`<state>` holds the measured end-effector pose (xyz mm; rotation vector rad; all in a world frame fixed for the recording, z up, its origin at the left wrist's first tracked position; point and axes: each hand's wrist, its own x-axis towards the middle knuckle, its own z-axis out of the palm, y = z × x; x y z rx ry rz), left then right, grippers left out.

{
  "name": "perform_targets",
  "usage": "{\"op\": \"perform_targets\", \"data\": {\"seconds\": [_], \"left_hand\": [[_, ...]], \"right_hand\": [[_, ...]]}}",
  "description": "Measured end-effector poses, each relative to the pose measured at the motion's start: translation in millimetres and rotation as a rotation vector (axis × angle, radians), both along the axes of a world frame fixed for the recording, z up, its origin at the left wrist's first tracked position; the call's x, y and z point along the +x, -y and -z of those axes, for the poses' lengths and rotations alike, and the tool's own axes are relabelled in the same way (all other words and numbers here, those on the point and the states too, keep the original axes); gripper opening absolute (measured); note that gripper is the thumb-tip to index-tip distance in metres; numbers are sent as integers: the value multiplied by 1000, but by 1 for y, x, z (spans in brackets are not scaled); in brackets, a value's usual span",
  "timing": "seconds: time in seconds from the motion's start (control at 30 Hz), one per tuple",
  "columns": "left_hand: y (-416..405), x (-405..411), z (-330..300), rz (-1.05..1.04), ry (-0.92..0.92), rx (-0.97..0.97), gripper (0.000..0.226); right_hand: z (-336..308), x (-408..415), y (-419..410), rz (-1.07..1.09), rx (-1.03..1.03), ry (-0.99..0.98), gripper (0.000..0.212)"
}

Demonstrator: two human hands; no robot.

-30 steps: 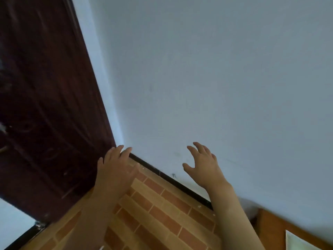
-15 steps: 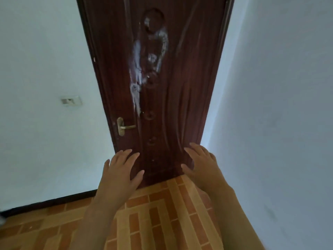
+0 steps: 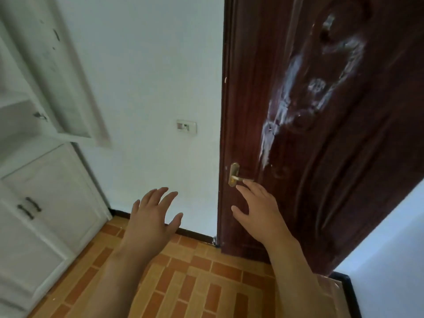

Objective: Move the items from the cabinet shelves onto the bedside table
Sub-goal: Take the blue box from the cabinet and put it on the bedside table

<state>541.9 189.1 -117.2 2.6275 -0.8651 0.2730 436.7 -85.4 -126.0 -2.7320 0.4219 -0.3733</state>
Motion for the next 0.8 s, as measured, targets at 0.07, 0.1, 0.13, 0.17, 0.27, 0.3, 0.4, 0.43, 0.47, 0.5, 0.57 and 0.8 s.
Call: {"op": "perform_targets", "data": {"seconds": [0.07, 0.1, 0.13, 0.17, 0.27, 0.3, 0.4, 0.43, 0.47, 0.5, 0.57, 0.8], "left_hand": [[-11, 9, 0, -71, -6, 26, 56], [-18, 13, 0, -108, -8, 44, 57], [-25, 17, 0, -142, -9, 56, 58], [-32, 20, 0, -173, -7, 63, 58], [-53, 32, -2, -265, -15, 74, 59], [-60, 38, -4, -294, -18, 76, 59], [-75, 53, -9, -356, -9, 81, 58], [-79, 58, -10, -369, -3, 73, 58], [-84, 64, -12, -380, 4, 66, 58], [-90, 71, -13, -391, 11, 59, 58], [-104, 86, -14, -418, 26, 49, 58], [-177, 162, -19, -485, 52, -27, 59]], "right_hand": [[3, 32, -3, -71, 30, 11, 62], [5, 47, -7, -104, 46, 12, 62], [7, 61, -12, -137, 62, 13, 62], [9, 75, -16, -170, 75, 16, 61], [10, 112, -32, -267, 94, 25, 60], [10, 124, -38, -293, 94, 25, 60], [9, 157, -56, -361, 88, 25, 60], [9, 169, -62, -379, 82, 27, 60], [8, 180, -69, -395, 75, 28, 60], [7, 192, -76, -410, 65, 28, 60], [5, 215, -91, -432, 44, 25, 61], [-15, 300, -157, -494, -10, 26, 62]]}}
